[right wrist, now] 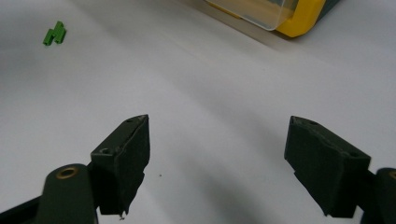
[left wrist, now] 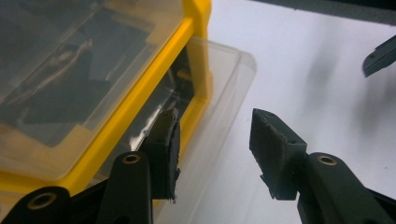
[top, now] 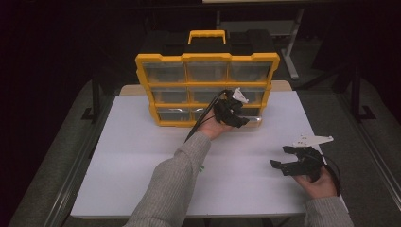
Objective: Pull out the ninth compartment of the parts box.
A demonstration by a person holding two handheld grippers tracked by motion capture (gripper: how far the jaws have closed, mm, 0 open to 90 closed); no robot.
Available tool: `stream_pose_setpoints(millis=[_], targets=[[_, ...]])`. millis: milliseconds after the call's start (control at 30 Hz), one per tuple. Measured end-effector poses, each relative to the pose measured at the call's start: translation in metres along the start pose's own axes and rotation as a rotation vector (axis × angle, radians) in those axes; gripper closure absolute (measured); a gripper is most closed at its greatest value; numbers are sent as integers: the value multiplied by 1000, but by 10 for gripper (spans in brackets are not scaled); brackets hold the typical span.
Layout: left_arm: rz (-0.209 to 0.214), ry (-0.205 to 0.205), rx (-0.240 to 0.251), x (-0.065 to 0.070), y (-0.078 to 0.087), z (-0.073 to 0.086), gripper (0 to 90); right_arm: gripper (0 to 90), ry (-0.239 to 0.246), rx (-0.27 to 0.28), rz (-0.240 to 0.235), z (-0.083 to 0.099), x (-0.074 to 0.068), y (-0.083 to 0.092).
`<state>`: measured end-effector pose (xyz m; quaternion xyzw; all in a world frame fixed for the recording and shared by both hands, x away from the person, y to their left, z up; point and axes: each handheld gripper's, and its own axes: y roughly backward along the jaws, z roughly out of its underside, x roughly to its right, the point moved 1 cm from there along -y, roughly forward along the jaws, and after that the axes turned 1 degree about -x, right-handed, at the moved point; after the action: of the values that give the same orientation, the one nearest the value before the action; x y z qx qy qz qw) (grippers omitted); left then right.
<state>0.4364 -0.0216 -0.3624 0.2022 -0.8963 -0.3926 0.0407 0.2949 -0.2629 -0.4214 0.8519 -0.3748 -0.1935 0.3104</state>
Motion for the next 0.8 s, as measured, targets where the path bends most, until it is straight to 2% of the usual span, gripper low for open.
stream_pose_setpoints(millis=[167, 367, 700, 733, 800], targets=[[12, -5, -40, -4, -7, 4, 561, 212, 4, -6, -2, 0, 0, -1], [32, 13, -48, -5, -14, 7, 577, 212, -1, -3, -4, 0, 1, 0], [63, -8, -56, -5, -13, 7, 630, 211, 5, -3, -4, 0, 1, -1], [67, -24, -64, -6, -12, 7, 635, 211, 4, -4, -4, 0, 1, -1], [79, -26, -64, -5, -12, 8, 646, 211, 3, -3, -5, 1, 1, -1]])
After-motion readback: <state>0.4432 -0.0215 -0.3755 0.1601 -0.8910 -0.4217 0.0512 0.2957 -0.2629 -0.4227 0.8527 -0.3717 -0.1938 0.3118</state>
